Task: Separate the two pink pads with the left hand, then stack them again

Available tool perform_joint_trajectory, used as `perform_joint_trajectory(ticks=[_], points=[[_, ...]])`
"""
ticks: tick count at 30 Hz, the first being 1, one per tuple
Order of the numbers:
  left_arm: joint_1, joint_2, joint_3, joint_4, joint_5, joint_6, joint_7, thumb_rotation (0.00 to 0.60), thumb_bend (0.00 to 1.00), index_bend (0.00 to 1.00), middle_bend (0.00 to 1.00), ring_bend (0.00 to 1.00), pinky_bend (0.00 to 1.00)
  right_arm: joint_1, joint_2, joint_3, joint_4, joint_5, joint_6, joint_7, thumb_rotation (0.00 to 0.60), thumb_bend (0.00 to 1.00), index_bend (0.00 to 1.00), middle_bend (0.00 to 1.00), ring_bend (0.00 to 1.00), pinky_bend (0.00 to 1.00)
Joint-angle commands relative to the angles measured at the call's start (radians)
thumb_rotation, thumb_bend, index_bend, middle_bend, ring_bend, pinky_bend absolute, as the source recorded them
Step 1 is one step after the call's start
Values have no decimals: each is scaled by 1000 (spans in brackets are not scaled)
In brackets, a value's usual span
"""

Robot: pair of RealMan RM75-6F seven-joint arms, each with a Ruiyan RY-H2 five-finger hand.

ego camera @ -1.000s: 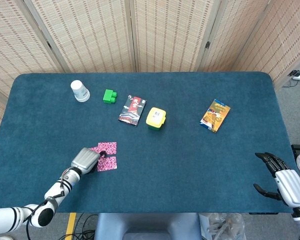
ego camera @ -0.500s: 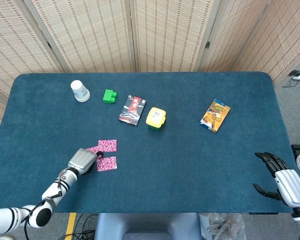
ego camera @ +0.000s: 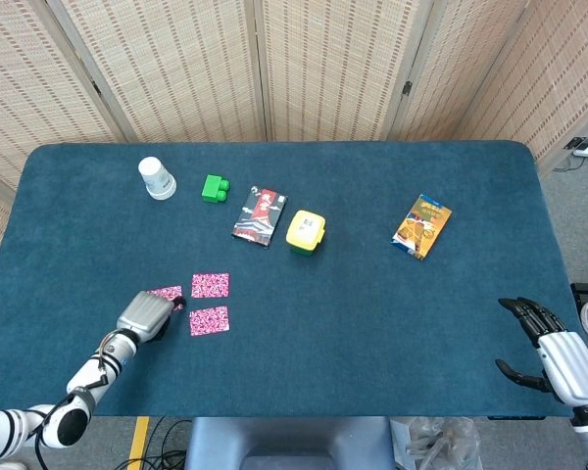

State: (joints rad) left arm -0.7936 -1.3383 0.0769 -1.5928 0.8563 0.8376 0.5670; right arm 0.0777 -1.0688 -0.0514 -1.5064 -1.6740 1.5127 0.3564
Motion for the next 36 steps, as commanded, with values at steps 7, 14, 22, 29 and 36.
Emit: perform_joint_trajectory(ticks=[7, 14, 22, 29, 36], points=[[7, 19, 4, -14, 15, 8, -5, 600, 764, 240, 937, 923, 1000, 1, 1, 2, -3, 0, 0, -3, 600, 270, 97, 182, 103, 165], [30, 31, -18, -37, 57, 44, -58, 600, 760, 245, 937, 922, 1000, 2, 3, 3, -5, 0, 1, -3, 600, 270, 97, 182, 103, 165], [87, 29, -60, -27, 194, 145, -177, 600, 595, 280, 920, 888, 1000, 1, 5, 4, -1, -2, 6, 4, 600, 270, 97, 182, 102, 165], [147, -10, -97, 27, 334, 279, -285, 367, 267, 316, 894, 845, 1000, 3, 1, 3, 11, -9, 11, 16, 600, 270, 97, 182, 102, 165], [135, -14, -118, 36, 337, 226, -299, 290, 197, 318, 892, 851, 1000, -1, -2, 1, 23, -13, 20, 28, 600, 270, 97, 182, 103, 165]])
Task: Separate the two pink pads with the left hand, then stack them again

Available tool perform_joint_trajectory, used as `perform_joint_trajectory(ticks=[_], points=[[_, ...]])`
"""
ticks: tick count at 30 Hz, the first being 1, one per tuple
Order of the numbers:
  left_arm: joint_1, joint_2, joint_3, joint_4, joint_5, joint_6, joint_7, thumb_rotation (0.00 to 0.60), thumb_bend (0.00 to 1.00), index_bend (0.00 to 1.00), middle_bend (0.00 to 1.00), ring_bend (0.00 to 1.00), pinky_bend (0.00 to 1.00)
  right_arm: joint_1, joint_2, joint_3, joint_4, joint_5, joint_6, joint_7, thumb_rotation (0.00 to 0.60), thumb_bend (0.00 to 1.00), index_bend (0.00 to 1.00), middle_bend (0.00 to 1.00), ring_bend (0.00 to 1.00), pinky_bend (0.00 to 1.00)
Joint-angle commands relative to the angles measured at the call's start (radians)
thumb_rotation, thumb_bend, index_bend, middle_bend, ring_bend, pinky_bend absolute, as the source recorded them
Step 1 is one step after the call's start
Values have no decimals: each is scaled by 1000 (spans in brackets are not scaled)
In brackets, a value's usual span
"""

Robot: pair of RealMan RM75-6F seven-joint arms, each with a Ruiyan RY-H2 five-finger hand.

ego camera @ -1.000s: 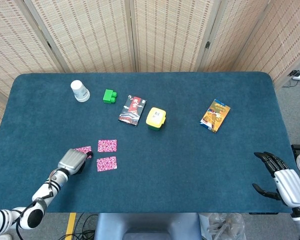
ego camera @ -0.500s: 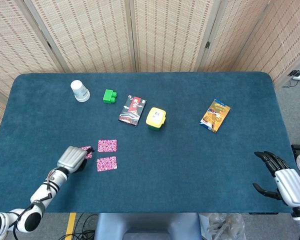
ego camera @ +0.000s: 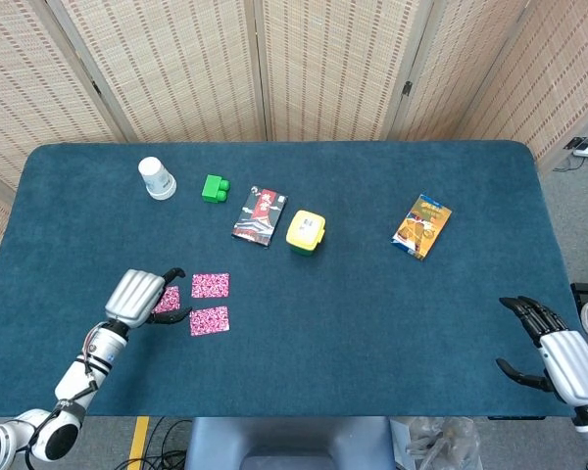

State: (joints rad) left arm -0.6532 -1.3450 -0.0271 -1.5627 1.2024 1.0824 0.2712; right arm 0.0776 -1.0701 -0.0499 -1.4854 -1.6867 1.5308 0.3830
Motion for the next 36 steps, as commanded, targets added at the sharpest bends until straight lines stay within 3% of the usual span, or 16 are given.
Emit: perform_joint_trajectory(ticks=[1, 2, 3, 15, 25, 36], points=[[-10, -11, -18, 12, -13, -25, 8, 480, 197, 321, 894, 863, 1000, -2, 0, -1, 3, -1, 3, 3, 600, 270, 97, 182, 103, 164], [-16, -17, -23, 17, -22, -36, 21, 593, 197, 322, 900, 876, 1000, -3, -1, -1, 4, -2, 6, 5, 600, 270, 97, 182, 103, 164], [-21, -20, -27, 18, -31, -48, 28, 600, 197, 322, 908, 888, 1000, -3, -1, -1, 5, -3, 8, 6, 600, 270, 97, 182, 103, 165], [-87, -120, -84, 82, -180, -129, 169, 600, 200, 300, 959, 942, 1000, -15, -2, -6, 20, -4, 23, 19, 600, 270, 97, 183, 103, 165], [-151, -223, -141, 153, -349, -144, 289, 600, 292, 319, 970, 953, 1000, -14, -3, -7, 22, -5, 21, 21, 600, 270, 97, 182, 103, 165], [-186, -273, -138, 210, -469, -157, 366, 600, 292, 322, 971, 953, 1000, -19, -5, -8, 32, -1, 23, 30, 600, 270, 97, 182, 103, 165]])
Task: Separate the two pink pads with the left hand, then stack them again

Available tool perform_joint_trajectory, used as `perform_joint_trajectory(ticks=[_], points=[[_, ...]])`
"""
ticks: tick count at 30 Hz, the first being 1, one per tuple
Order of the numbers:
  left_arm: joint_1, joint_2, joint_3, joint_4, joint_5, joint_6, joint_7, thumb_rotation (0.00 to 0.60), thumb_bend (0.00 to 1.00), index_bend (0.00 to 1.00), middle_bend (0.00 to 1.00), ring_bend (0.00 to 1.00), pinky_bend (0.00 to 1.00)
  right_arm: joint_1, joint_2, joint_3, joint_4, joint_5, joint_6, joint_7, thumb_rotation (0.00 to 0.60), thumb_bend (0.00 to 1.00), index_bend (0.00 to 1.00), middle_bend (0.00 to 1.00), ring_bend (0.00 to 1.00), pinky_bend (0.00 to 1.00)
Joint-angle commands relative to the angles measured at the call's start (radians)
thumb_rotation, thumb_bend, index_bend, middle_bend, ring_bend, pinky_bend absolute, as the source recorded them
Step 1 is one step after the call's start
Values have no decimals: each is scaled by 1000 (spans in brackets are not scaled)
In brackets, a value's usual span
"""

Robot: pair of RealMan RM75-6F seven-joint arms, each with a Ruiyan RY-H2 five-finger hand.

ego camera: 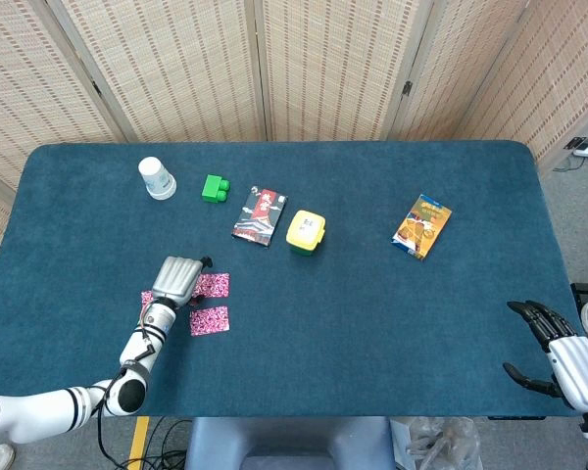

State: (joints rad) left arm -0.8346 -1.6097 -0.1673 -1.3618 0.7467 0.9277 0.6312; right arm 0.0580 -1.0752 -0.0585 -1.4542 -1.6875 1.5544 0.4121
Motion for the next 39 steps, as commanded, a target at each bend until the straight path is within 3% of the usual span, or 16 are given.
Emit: perform_joint_trajectory(ticks=[1, 39], points=[[-6, -11, 2, 12, -19, -3, 7, 600, 291, 322, 970, 953, 1000, 1, -1, 0, 2, 1, -2, 2, 600, 270, 97, 182, 103, 165], [-28, -62, 15, 78, -96, -20, 28, 600, 292, 349, 970, 953, 1000, -2, -7, 3, 25, 12, -8, 21, 600, 270, 97, 182, 103, 165]])
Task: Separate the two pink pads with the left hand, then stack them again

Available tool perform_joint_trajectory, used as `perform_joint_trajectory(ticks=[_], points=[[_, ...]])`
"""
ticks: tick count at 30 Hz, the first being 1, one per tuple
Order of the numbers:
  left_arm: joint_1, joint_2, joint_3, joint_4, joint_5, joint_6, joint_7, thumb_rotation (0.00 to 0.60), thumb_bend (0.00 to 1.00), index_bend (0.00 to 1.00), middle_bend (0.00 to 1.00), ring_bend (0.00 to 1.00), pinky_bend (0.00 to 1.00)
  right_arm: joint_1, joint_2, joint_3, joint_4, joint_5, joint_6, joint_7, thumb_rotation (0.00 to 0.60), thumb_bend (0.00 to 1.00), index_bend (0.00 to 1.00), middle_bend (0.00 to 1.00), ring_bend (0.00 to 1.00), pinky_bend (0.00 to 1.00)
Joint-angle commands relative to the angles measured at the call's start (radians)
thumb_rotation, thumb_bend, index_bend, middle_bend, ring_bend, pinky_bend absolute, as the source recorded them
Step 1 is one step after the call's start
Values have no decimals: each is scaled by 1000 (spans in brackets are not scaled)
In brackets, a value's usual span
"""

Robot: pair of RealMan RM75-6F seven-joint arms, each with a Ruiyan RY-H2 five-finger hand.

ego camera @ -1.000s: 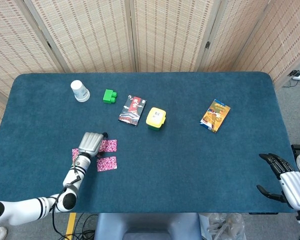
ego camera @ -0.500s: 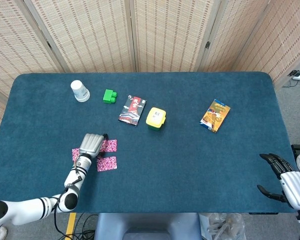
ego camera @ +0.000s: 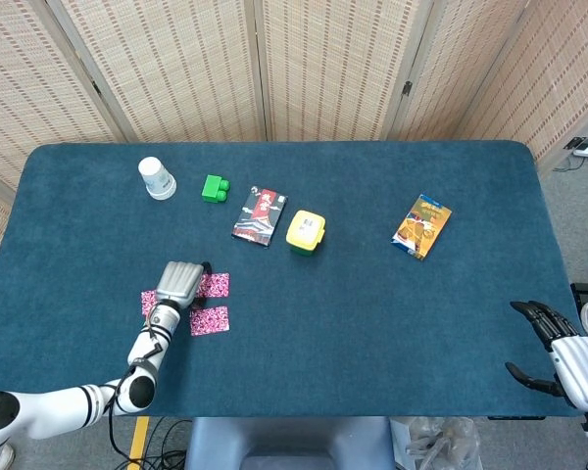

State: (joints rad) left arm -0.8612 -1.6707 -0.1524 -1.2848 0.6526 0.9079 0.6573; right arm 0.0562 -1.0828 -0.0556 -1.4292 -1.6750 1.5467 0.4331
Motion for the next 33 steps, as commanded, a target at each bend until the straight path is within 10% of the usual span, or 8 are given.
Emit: perform_joint_trajectory(ticks=[1, 33], points=[[-2, -2, 0, 3, -2, 1, 2, 600, 292, 353, 970, 953, 1000, 0, 0, 0, 1, 0, 1, 1, 600, 270, 97, 182, 103, 165], [83, 123, 31, -199, 95, 130, -52, 600, 335, 385, 970, 953, 1000, 0, -13, 4, 25, -4, 8, 24, 600, 270, 97, 182, 103, 165]])
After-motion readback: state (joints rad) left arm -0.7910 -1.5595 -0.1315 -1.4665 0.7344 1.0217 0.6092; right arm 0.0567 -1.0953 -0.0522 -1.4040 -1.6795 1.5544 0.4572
